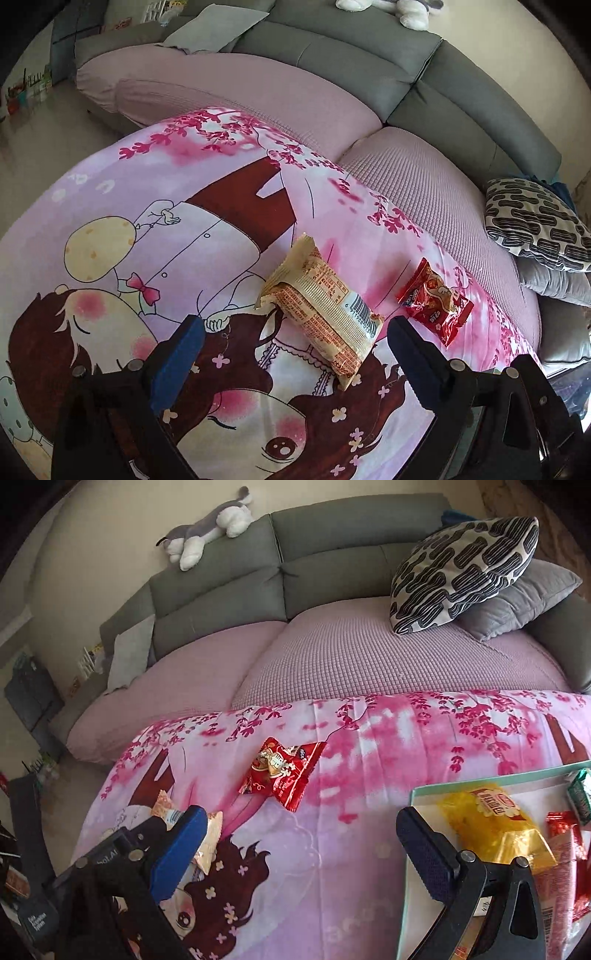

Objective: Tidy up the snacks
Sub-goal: 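Move the left tool to the beige wafer bag while the right moves to the red candy bag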

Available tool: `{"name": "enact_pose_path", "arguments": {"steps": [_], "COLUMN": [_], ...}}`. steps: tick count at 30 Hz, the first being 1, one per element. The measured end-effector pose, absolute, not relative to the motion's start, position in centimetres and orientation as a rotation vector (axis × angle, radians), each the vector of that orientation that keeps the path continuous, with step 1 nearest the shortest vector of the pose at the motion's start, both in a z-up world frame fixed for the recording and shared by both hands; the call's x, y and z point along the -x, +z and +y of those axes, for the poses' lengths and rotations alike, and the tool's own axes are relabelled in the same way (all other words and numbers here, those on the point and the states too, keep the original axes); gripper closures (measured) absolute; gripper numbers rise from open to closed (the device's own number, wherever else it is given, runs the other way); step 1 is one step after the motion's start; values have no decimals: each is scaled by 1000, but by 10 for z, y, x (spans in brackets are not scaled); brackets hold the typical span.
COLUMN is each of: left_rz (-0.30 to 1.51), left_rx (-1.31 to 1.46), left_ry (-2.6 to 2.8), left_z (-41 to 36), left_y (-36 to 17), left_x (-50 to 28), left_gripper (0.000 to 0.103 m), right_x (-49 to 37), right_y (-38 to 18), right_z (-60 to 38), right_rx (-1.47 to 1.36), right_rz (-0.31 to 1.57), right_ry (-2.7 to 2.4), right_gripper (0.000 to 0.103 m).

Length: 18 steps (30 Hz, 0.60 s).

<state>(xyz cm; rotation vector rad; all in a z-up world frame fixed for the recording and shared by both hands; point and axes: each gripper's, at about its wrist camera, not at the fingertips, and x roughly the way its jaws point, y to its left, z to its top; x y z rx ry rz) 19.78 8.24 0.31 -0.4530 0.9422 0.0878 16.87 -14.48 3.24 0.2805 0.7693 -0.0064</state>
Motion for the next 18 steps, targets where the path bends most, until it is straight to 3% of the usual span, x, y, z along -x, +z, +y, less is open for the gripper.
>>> {"name": "enact_pose_path", "arguments": {"steps": [12,18], "left_rz": [947,933], "left_rx": [495,496], "left_ry": [79,76], "left_z": [80,76], "left_y": [-18,-22], "left_x": [-216,-223], "left_gripper": [4,4], "right_x": [-221,-239], "right_y": [0,-15], "right_z": [-145,-147], "right_rx": [-422,-490], "right_rz": [799,809], "right_ry": [-5,6], "right_gripper": [0,8]}}
